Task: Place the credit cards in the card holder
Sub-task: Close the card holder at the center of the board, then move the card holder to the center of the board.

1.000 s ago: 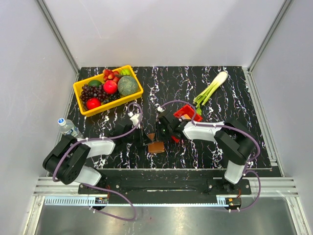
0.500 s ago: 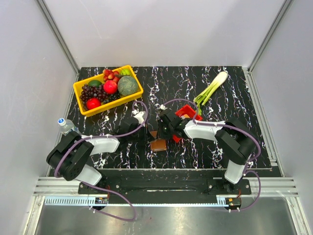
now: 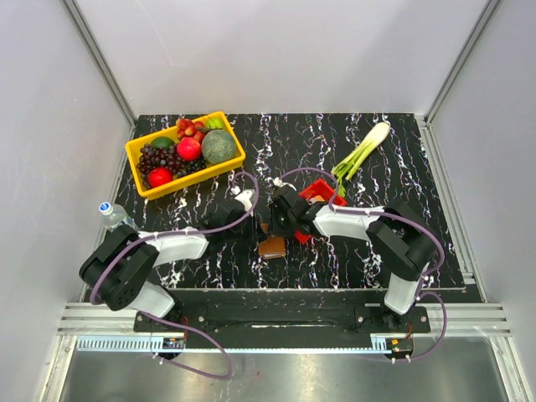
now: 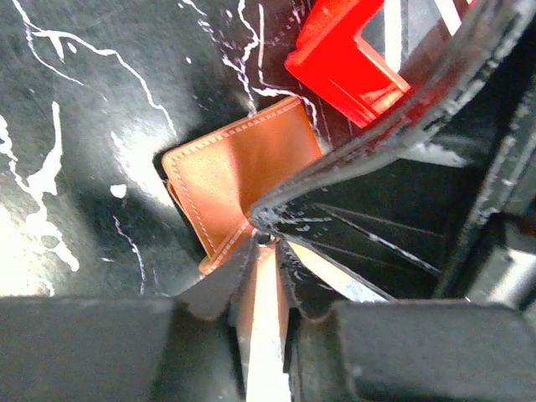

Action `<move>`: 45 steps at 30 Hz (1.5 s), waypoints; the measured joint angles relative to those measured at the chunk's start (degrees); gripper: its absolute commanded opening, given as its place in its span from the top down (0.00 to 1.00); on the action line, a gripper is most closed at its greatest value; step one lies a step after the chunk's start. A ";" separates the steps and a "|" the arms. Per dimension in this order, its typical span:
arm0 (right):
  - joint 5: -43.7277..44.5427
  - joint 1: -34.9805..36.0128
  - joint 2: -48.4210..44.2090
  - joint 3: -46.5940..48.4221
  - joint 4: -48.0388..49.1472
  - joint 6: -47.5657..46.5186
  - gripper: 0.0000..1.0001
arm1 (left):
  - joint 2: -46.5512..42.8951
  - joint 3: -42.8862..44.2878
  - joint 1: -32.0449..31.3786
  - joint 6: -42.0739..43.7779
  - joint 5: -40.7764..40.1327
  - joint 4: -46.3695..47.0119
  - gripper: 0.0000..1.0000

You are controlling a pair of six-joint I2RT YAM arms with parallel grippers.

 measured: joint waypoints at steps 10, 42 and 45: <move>1.29 -1.14 -3.80 -0.22 -3.26 -5.35 0.54 | -11.19 -0.11 -0.74 0.79 -3.87 -7.61 0.25; -5.70 -7.13 -13.73 -13.14 -1.55 -5.27 0.52 | -26.56 -3.58 13.00 -0.83 -5.88 -11.52 0.01; -5.92 -6.75 -11.06 -13.07 -1.09 -4.81 0.51 | -26.56 -3.80 13.00 -1.11 -5.84 -11.41 0.01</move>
